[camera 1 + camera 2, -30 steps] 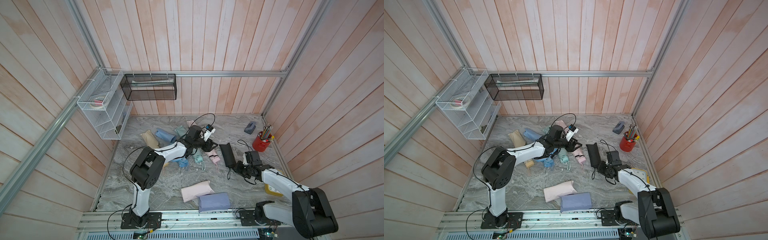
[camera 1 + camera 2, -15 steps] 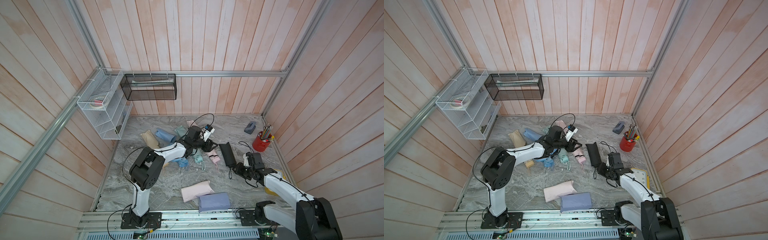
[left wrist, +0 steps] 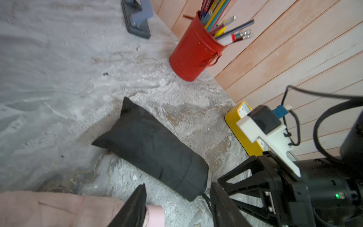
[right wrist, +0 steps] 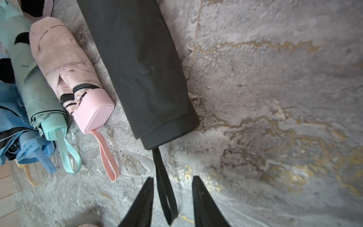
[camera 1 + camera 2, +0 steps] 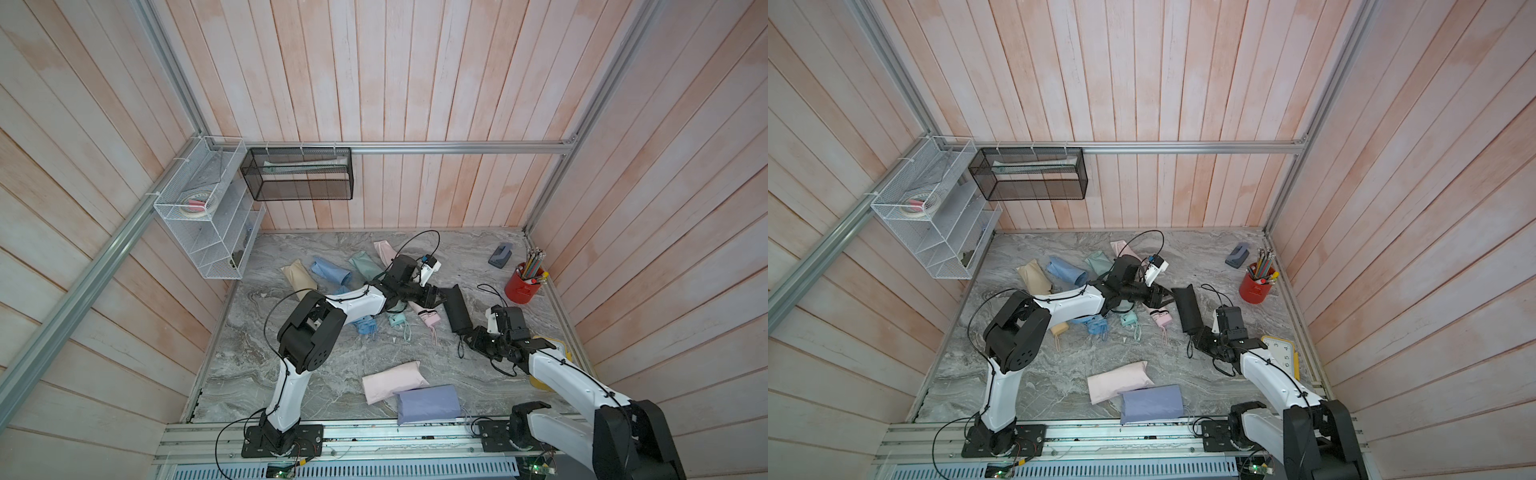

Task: Take umbrellas out of sleeves
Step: Adjust the umbrella at the center of the board.

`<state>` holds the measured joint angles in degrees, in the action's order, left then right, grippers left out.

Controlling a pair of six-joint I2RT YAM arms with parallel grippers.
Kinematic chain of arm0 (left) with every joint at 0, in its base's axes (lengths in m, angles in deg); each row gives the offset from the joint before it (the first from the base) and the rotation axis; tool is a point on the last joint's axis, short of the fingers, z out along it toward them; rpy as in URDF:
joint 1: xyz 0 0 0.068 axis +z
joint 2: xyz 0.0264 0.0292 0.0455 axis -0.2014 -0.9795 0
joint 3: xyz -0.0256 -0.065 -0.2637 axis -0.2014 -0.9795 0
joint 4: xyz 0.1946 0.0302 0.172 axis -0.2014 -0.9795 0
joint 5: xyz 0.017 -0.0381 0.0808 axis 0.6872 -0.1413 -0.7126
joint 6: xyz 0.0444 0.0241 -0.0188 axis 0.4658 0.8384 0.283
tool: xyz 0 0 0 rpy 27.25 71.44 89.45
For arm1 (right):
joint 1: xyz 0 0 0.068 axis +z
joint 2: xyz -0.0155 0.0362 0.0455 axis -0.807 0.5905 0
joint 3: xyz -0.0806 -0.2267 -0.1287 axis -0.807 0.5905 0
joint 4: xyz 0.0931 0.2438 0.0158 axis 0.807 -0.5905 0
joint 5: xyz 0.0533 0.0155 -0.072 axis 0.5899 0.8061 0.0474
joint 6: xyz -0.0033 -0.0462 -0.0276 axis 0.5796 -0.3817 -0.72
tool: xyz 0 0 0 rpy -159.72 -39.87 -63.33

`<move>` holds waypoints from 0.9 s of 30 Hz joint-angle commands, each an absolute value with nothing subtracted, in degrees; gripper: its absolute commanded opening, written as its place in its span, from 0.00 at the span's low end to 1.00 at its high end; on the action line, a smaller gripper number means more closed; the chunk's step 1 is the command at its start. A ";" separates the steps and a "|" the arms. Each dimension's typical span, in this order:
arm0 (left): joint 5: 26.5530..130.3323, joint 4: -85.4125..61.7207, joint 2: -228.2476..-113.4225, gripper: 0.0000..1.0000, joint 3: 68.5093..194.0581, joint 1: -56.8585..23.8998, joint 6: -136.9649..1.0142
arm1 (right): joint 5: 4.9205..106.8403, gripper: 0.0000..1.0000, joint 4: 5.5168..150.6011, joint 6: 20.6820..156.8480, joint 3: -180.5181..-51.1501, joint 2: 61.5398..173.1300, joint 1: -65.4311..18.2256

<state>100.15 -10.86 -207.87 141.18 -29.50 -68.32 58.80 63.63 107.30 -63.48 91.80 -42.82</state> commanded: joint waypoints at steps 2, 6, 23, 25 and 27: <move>101.96 -18.59 -209.39 0.55 141.91 -29.31 -71.21 | 59.21 0.35 63.45 106.62 -62.36 91.25 -42.99; 101.81 -22.27 -209.51 0.55 141.41 -28.61 -71.41 | 59.83 0.35 64.10 106.36 -62.27 92.14 -42.74; 98.15 -33.69 -211.53 0.54 145.36 -23.85 -65.96 | 52.98 0.36 62.61 106.54 -66.59 96.54 -33.70; 97.78 -33.73 -210.94 0.54 145.46 -23.54 -65.79 | 51.08 0.36 61.89 106.45 -67.26 97.14 -32.58; 97.04 -33.71 -209.86 0.54 145.64 -23.54 -65.55 | 49.43 0.36 61.24 106.45 -68.03 97.66 -31.34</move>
